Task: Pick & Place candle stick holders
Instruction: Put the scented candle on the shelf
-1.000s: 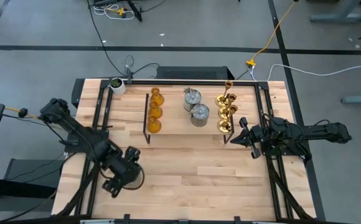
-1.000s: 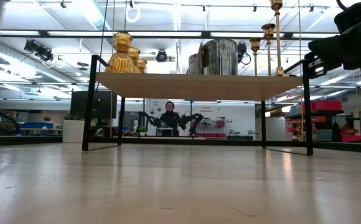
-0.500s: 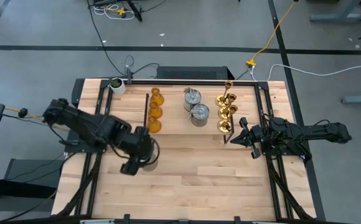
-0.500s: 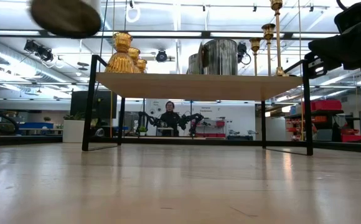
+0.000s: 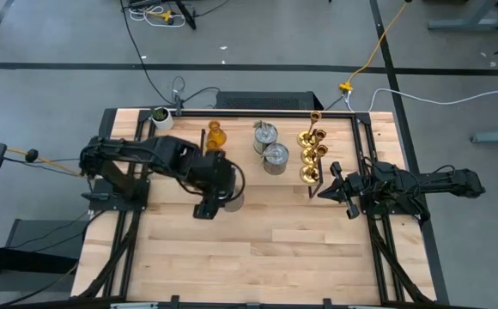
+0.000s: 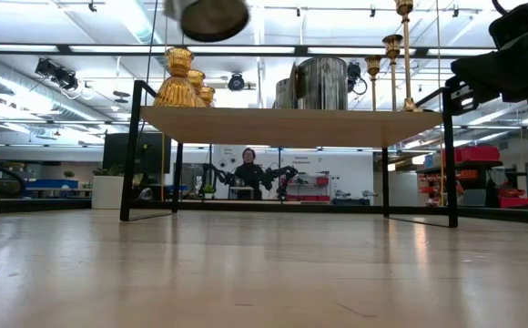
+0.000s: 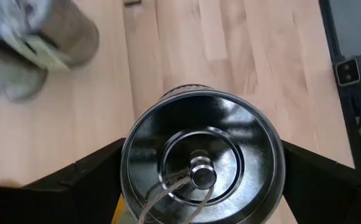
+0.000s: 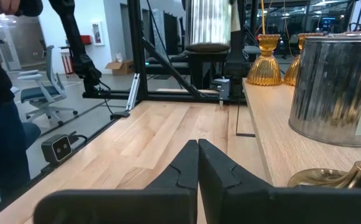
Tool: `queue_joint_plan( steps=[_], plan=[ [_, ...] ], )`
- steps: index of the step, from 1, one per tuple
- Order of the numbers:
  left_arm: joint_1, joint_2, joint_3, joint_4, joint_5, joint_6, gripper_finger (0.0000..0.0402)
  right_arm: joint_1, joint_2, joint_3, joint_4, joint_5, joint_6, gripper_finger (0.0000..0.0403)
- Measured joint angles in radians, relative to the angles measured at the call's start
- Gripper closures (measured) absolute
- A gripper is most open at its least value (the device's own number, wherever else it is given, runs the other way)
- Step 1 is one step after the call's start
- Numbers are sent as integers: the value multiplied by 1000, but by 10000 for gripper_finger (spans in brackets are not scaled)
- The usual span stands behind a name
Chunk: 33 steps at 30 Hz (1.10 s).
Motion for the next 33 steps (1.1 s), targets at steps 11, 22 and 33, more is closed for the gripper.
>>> queue_joint_plan(
  steps=[11,22,33],
  plan=[
    [141,131,159,2,-9,75,33,0,0,0,0,0,0,389],
    [260,215,153,-15,-67,140,32,0,0,0,0,0,0,389],
    [319,271,153,-13,-66,154,30,0,0,0,-1,1,0,389]
  ],
)
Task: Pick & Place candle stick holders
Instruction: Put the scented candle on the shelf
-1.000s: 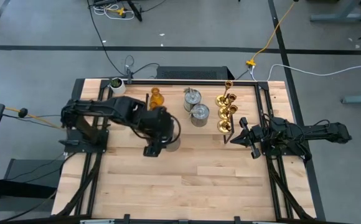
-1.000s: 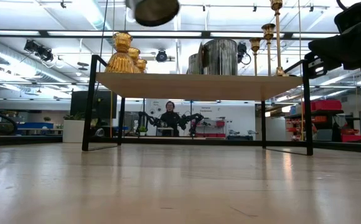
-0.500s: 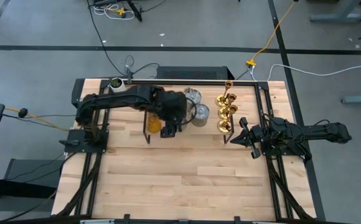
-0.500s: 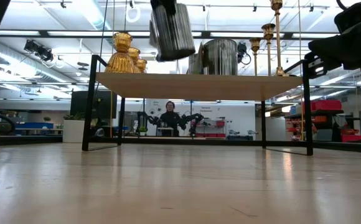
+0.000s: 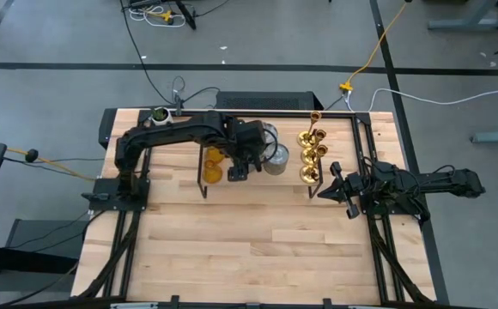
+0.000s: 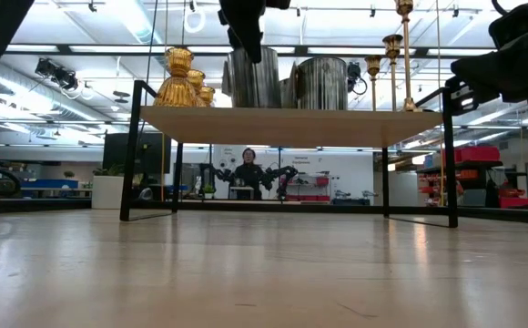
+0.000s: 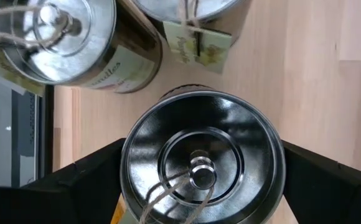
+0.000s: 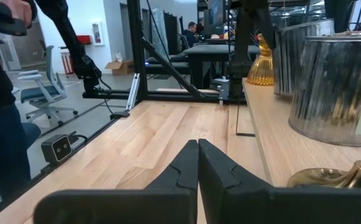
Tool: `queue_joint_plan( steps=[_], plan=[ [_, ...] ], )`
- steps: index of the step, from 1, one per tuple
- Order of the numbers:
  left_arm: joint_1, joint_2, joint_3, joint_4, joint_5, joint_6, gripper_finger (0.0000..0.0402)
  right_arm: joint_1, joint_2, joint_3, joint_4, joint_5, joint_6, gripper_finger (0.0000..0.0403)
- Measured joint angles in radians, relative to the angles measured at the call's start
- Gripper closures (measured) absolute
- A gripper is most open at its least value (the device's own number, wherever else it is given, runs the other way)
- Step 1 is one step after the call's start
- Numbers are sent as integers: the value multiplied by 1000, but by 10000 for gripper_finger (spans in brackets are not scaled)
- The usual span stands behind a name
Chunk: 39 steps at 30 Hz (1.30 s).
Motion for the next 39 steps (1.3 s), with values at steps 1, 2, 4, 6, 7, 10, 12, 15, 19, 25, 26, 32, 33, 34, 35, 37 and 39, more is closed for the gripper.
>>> queue_joint_plan(
  steps=[1,2,4,6,7,10,12,15,19,25,26,32,33,34,35,37,39],
  plan=[
    [2,3,-1,-1,1,0,30,0,0,0,0,0,0,389],
    [2,7,-1,-1,0,1,30,0,0,0,0,-1,0,389],
    [6,11,-1,-2,1,3,30,0,0,0,2,0,0,389],
    [6,12,-1,-8,7,3,30,0,0,0,0,-1,0,389],
    [6,12,-1,-3,16,3,29,0,0,0,1,0,0,389],
    [5,15,-1,5,31,3,25,0,0,0,1,-1,0,389],
    [5,15,-1,6,32,3,24,0,0,0,1,-1,0,389],
    [5,15,-1,22,30,3,23,0,0,0,1,0,0,389],
    [5,15,-1,25,34,3,22,0,0,0,1,0,0,389],
    [3,15,-1,49,34,2,21,0,0,0,1,0,0,389],
    [3,15,-1,54,34,2,21,0,0,0,1,0,0,389],
    [-1,24,0,62,34,2,21,0,0,0,1,0,0,389],
    [-1,26,0,58,34,2,21,0,0,0,1,0,0,389],
    [-2,28,0,49,34,2,21,0,0,0,1,0,0,389],
    [-5,30,0,45,33,1,21,0,0,0,1,-1,0,389],
    [-9,33,0,49,19,-2,21,0,0,0,1,0,0,389],
    [-16,33,0,47,-19,-2,21,0,0,0,1,-1,0,389]
  ],
)
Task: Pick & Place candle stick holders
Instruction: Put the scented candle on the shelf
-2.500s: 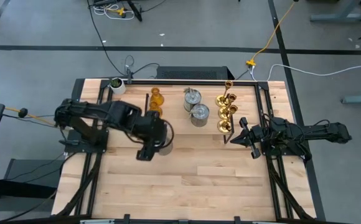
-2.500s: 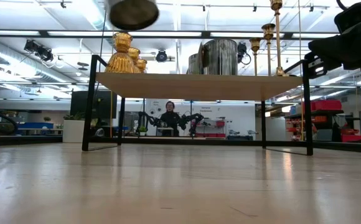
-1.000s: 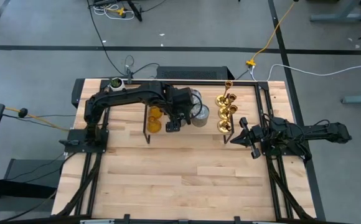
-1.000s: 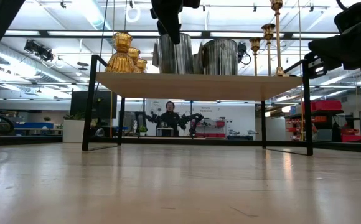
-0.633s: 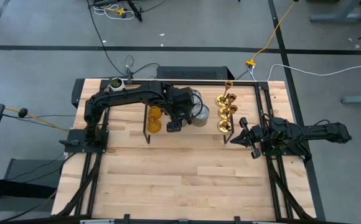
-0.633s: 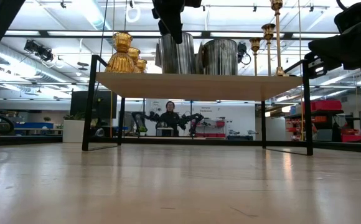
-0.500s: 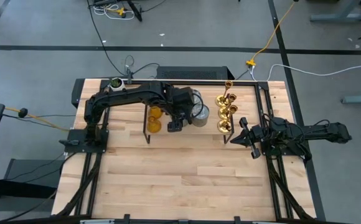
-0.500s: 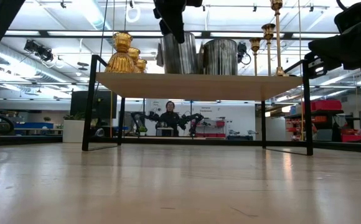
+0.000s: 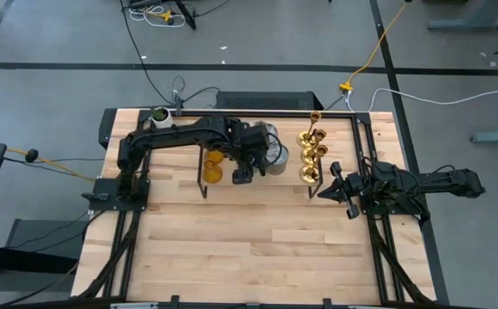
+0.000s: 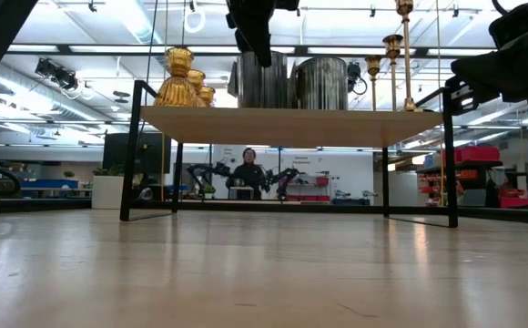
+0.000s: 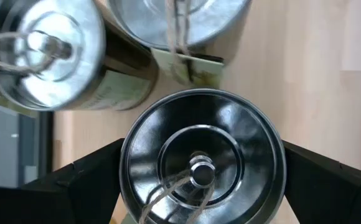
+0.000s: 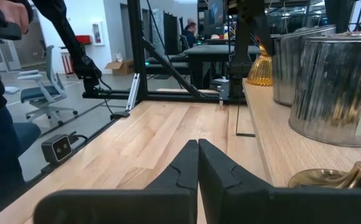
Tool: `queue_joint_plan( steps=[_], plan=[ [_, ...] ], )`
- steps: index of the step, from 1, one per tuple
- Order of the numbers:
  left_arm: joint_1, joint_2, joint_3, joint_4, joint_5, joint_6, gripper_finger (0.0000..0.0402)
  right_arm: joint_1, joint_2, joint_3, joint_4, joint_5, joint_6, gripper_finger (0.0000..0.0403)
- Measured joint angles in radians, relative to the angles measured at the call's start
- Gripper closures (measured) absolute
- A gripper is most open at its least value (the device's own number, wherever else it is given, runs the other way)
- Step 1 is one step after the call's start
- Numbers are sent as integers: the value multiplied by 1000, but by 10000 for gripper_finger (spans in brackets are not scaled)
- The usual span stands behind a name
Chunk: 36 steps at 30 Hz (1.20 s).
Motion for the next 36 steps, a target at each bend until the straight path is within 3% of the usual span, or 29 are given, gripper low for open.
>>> queue_joint_plan(
  steps=[4,10,27,36],
  plan=[
    [-8,2,0,14,-46,2,21,0,0,0,0,0,0,389],
    [-7,2,0,12,44,-28,21,0,0,0,0,0,0,389],
    [4,3,-1,25,46,-83,21,0,0,0,0,0,0,389],
    [29,3,-1,15,101,-88,20,0,0,0,0,0,0,389]
  ],
)
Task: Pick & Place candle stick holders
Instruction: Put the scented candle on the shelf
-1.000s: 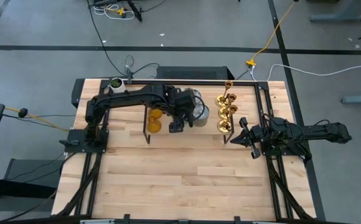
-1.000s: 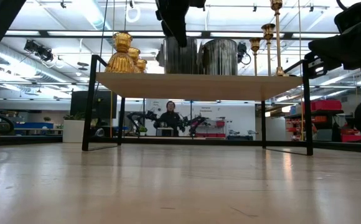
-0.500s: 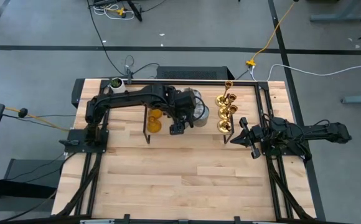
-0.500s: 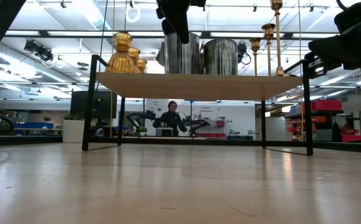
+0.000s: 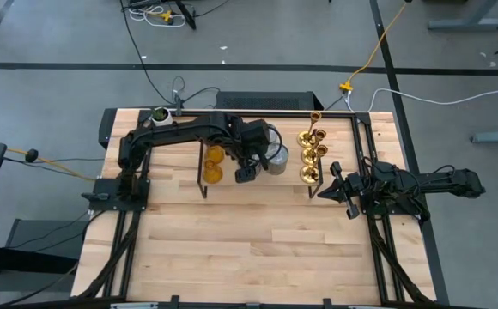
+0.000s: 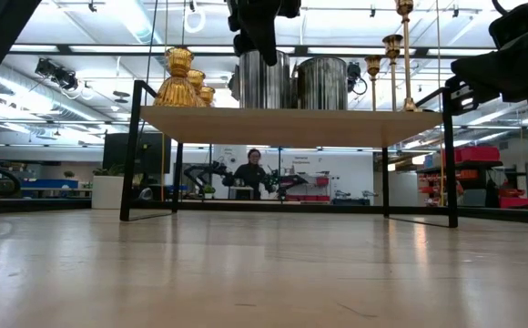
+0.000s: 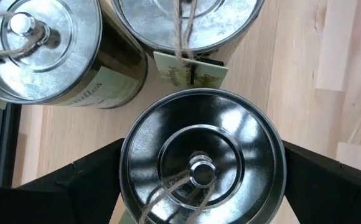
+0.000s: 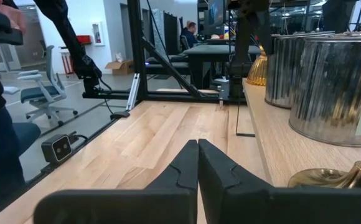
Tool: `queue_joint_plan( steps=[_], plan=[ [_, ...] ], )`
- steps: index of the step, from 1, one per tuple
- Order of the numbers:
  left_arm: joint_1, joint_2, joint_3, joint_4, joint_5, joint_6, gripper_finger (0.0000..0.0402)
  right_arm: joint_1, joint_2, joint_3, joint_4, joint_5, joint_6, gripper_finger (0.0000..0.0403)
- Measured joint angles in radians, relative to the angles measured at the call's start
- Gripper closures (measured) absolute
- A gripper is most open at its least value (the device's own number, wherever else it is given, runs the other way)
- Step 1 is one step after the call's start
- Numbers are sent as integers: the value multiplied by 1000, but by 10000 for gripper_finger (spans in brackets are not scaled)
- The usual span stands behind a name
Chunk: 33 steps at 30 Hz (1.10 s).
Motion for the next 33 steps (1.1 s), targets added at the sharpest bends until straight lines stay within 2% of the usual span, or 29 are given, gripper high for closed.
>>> queue_joint_plan(
  steps=[5,19,27,33],
  plan=[
    [9,0,0,0,2,4,5,0,0,0,0,0,0,389],
    [21,-21,7,-10,30,14,3,0,0,0,0,0,0,389],
    [20,-20,117,-62,31,14,3,0,0,0,0,0,0,389],
    [-28,-22,218,-189,-1,3,21,0,0,0,0,0,0,389]
  ],
)
